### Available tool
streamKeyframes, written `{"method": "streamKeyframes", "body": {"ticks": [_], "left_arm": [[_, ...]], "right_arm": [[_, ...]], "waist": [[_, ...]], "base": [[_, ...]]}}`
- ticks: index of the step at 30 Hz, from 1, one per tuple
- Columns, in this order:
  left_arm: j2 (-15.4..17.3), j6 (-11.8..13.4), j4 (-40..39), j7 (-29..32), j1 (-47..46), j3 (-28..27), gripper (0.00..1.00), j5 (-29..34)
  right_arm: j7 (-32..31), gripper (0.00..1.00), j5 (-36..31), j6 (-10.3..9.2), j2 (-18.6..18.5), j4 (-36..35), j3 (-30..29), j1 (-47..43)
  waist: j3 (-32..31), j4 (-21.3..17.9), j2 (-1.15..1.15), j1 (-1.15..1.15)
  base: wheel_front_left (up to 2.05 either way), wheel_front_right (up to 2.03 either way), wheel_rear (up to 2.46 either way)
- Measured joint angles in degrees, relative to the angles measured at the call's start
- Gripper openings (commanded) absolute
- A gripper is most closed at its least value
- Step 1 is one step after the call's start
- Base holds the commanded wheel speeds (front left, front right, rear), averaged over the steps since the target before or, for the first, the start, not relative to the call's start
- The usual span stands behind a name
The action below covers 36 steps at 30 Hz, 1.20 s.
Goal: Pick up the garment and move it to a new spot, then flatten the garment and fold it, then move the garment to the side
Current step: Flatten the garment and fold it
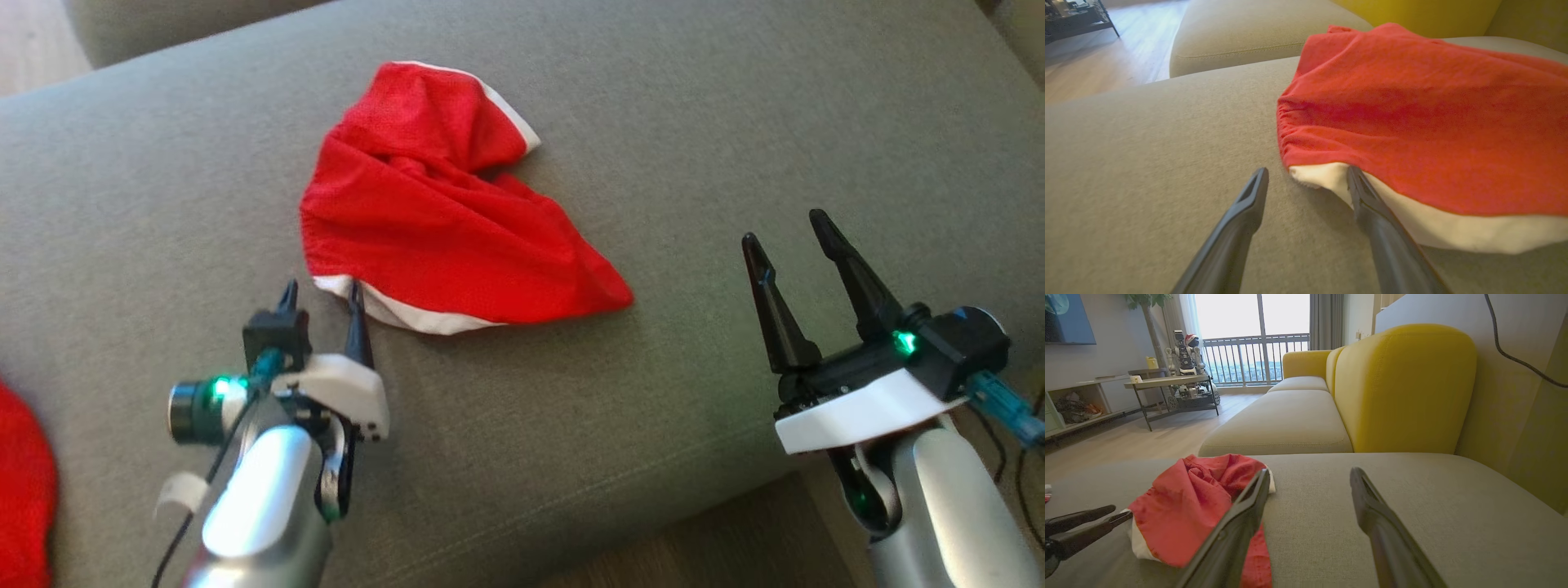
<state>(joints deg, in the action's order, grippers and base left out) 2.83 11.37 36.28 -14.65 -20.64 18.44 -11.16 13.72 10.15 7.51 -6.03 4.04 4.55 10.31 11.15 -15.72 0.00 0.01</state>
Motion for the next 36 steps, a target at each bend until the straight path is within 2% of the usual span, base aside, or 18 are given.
{"method": "streamKeyframes", "body": {"ticks": [6, 7, 8, 9, 12, 14, 18, 20, 23, 29, 34, 35, 36], "left_arm": [[0.22, -0.94, 5.71, 0.0, -4.49, -0.18, 1.0, 0.0], [0.21, -1.38, 6.46, 0.0, -4.66, -0.19, 0.9, 0.0], [0.21, -1.74, 7.28, 0.0, -4.77, -0.11, 0.59, 0.0], [0.21, -2.13, 8.14, 0.0, -4.85, 0.01, 0.0, 0.0], [0.25, -2.29, 8.33, 0.0, -4.99, 0.0, 0.0, 0.05], [0.44, -1.51, 5.97, 0.0, -5.22, -0.13, 0.0, 1.08], [1.71, 1.9, -3.2, 0.0, -5.25, -0.13, 0.0, 5.04], [2.7, 4.36, -10.42, -0.01, -4.27, -0.7, 0.0, 6.92], [3.82, 6.17, -14.68, -0.04, -1.54, -1.43, 0.0, 7.98], [4.8, 7.87, -12.8, -0.03, 5.65, -2.89, 0.0, 7.68], [4.81, 8.79, -7.56, 0.73, 6.53, -3.14, 0.0, 6.93], [4.69, 8.78, -6.44, 0.94, 6.53, -2.93, 0.13, 6.87], [4.44, 8.79, -5.75, 0.93, 6.53, -2.8, 0.64, 6.86]], "right_arm": [[0.47, 1.0, 0.0, 0.0, 0.02, 0.96, -0.18, 0.02], [0.49, 1.0, 0.0, 0.0, 0.04, 0.99, -0.19, 0.03], [0.51, 1.0, 0.0, 0.0, 0.08, 1.12, -0.23, 0.05], [0.51, 1.0, 0.0, 0.0, 0.11, 1.23, -0.31, 0.1], [0.52, 1.0, -0.02, 0.0, 0.19, 1.53, -0.77, 0.48], [0.68, 1.0, -0.09, 0.0, 0.29, 1.62, -0.91, 0.83], [0.75, 1.0, -0.27, 0.0, 0.56, 1.91, -0.9, 0.87], [0.75, 1.0, -0.52, 0.0, 0.77, 2.14, -1.02, 0.85], [0.76, 1.0, -0.54, 0.0, 0.94, 2.85, -1.15, 0.81], [0.76, 1.0, -1.29, 0.0, 1.27, 4.58, -0.37, 0.71], [0.74, 1.0, -1.59, 0.0, 1.49, 5.53, 0.36, 0.71], [0.73, 1.0, -1.6, 0.0, 1.49, 5.77, 0.64, 0.71], [0.71, 1.0, -1.6, 0.0, 1.51, 6.0, 0.74, 0.71]], "waist": [[1.47, -1.8, 0.0, 0.0], [1.51, -1.9, 0.0, 0.0], [1.48, -1.93, 0.0, 0.0], [1.45, -1.9, 0.0, 0.0], [1.46, -1.48, 0.0, 0.0], [1.4, -1.0, 0.0, 0.0], [0.93, 0.06, 0.0, 0.0], [0.34, 0.96, 0.0, 0.0], [-0.29, 2.03, 0.0, -0.01], [-1.06, 4.33, 0.0, -0.01], [-1.0, 5.56, 0.0, -0.01], [-0.98, 5.8, 0.0, -0.01], [-0.98, 6.07, 0.0, -0.01]], "base": [[0.0, 0.0, 0.0], [0.0, 0.0, 0.0], [0.0, 0.0, 0.0], [0.0, 0.0, 0.0], [0.0, 0.0, 0.0], [0.0, 0.0, 0.0], [0.0, 0.0, 0.0], [0.0, 0.0, 0.0], [0.0, 0.0, 0.0], [0.0, 0.0, 0.0], [0.0, 0.0, 0.0], [0.0, 0.0, 0.0], [0.0, 0.0, 0.0]]}}
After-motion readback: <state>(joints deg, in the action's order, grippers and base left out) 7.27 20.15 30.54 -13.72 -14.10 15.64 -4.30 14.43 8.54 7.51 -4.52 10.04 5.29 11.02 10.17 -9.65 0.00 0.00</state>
